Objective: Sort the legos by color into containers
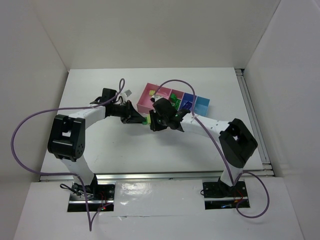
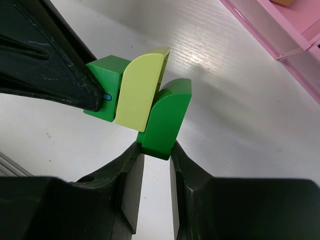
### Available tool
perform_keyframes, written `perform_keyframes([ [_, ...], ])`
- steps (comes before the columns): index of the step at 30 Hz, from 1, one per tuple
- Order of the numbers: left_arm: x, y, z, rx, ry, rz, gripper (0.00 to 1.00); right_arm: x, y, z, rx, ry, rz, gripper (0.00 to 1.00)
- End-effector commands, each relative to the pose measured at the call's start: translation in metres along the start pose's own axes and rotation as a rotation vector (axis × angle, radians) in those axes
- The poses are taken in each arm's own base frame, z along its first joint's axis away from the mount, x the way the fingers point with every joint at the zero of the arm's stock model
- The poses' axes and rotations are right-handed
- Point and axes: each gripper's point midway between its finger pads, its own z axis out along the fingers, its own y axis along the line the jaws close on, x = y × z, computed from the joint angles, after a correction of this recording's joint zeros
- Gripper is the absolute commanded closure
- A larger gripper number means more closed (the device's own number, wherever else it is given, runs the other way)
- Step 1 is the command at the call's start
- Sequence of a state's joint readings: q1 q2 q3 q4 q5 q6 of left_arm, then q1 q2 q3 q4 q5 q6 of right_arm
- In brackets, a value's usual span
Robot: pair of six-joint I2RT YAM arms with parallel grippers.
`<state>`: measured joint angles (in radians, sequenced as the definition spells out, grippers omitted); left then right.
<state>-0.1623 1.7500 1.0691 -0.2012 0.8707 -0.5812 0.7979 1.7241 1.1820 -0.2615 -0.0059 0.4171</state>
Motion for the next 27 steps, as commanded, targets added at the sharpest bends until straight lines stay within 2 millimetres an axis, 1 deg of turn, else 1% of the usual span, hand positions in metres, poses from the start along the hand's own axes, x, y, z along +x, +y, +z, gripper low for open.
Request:
perform_keyframes([
  [1, -0.001, -0.019, 0.0, 0.075, 0.029, 0.022, 1.0, -0.026, 0.015, -0.015, -0.02, -0.084, -0.024, 0.94],
  [2, -0.001, -0.018, 0.0, 0.075, 0.029, 0.032, 1.0, -0.026, 0.015, -0.015, -0.019, -0.084, -0.024, 0.94],
  [3, -0.001, -0.017, 0.0, 0.067, 0.024, 0.032, 1.0, -0.03, 0.014, -0.018, -0.011, -0.1, -0.023, 0.94],
  [5, -0.004, -0.015, -0.002, 0.065, 0.015, 0.027, 1.0, -0.026, 0.007, -0.018, 0.027, -0.09, -0.023, 0.94],
  [7, -0.01, -0.013, -0.009, 0.063, -0.009, 0.024, 1.0, -0.025, -0.003, -0.018, 0.078, -0.092, -0.031, 0.95],
  [8, -0.009, -0.012, -0.009, 0.06, -0.005, 0.016, 1.0, -0.031, -0.002, -0.02, 0.081, -0.105, -0.031, 0.95],
  [10, -0.014, -0.01, -0.016, 0.055, -0.024, 0.016, 1.0, -0.028, -0.004, -0.02, 0.087, -0.094, -0.041, 0.95],
  [14, -0.019, -0.011, -0.02, 0.053, -0.032, 0.02, 1.0, -0.028, -0.004, -0.02, 0.087, -0.094, -0.041, 0.95],
  [15, -0.019, -0.011, -0.02, 0.053, -0.032, 0.02, 1.0, -0.025, -0.004, -0.017, 0.083, -0.082, -0.041, 0.95],
  [16, -0.019, -0.011, -0.02, 0.053, -0.032, 0.02, 1.0, -0.029, -0.002, -0.018, 0.079, -0.09, -0.041, 0.95],
  [18, -0.021, -0.009, -0.023, 0.051, -0.041, 0.014, 1.0, -0.023, -0.004, -0.012, 0.087, -0.072, -0.033, 0.95],
  [19, -0.018, -0.006, -0.022, 0.048, -0.035, 0.006, 1.0, -0.024, -0.011, -0.012, 0.107, -0.071, -0.027, 0.95],
  [21, -0.019, -0.006, -0.025, 0.055, -0.038, 0.002, 1.0, -0.021, -0.012, -0.009, 0.111, -0.063, -0.027, 0.95],
  [25, -0.019, -0.006, -0.025, 0.055, -0.038, 0.002, 1.0, -0.021, -0.012, -0.009, 0.111, -0.062, -0.036, 0.95],
  [27, -0.019, -0.006, -0.025, 0.055, -0.038, 0.002, 1.0, -0.029, -0.012, -0.017, 0.116, -0.091, -0.035, 0.95],
])
